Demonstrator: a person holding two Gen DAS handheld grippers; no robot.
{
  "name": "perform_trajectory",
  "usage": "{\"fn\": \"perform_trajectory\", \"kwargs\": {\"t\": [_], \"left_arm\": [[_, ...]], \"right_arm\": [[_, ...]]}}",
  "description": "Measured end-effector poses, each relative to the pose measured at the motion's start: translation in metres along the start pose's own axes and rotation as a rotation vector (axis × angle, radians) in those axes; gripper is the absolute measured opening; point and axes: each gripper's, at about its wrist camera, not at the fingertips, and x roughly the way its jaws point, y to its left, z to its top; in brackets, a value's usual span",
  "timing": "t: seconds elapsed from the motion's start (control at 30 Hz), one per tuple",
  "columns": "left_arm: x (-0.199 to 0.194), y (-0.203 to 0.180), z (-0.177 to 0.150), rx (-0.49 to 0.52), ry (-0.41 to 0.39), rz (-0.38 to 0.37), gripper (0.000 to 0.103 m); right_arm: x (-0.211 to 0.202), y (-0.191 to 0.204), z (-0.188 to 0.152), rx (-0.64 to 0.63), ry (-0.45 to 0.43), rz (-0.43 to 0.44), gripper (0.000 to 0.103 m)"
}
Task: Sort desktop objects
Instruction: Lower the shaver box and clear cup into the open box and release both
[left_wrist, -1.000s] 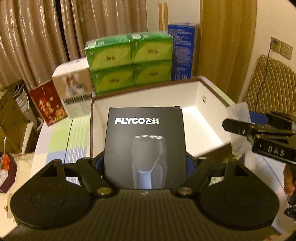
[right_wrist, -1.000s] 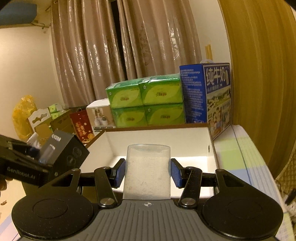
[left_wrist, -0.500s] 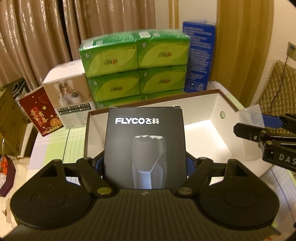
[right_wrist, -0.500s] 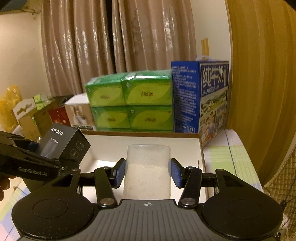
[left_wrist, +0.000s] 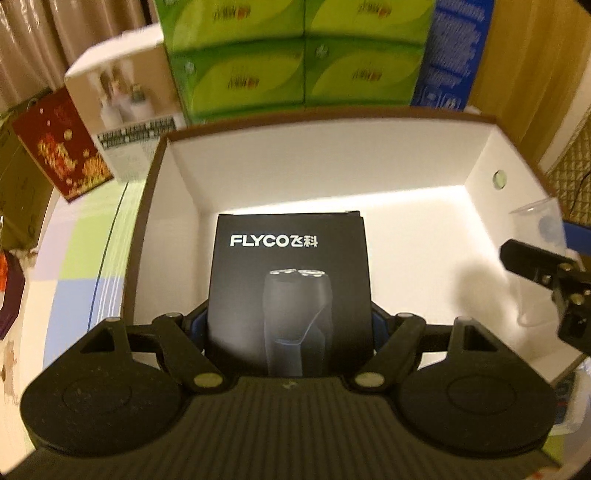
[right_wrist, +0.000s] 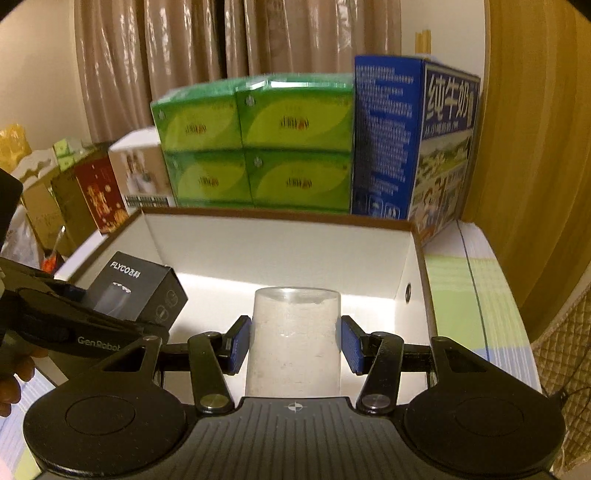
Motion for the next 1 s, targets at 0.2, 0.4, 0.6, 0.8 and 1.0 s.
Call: {"fn": "perform_trajectory", "kwargs": {"t": [0.2,0.4,0.6,0.8,1.0], "left_arm": [[0.013,0.0,-0.002,0.001,0.047,0.017,0.077],[0.015,-0.003,0.002,0.01,0.04,0.027,0.074],[0.009,-0.005,0.003,0.026,0.025,0.014,0.075],[0.004,-0.002,0.0,0.023,0.013,0.014,0.076],[-0.004,0.004,-0.001,0.02,0.0,0.014,0.08]], "right_arm": [[0.008,-0.001,-0.001,-0.013,0.042,-0.02,0.049],[0.013,-0.005,-0.002,-0.017,0.073,-0.04,0.049],[0.015,-0.006,-0.001,-0.019,0.096,-0.046,0.049],[0.018,-0.009,-0.003,-0.021,0.114,-0.054,0.049],[0.022,-0.008,-0.004,-0.05,0.126,-0.085,0.057]]}}
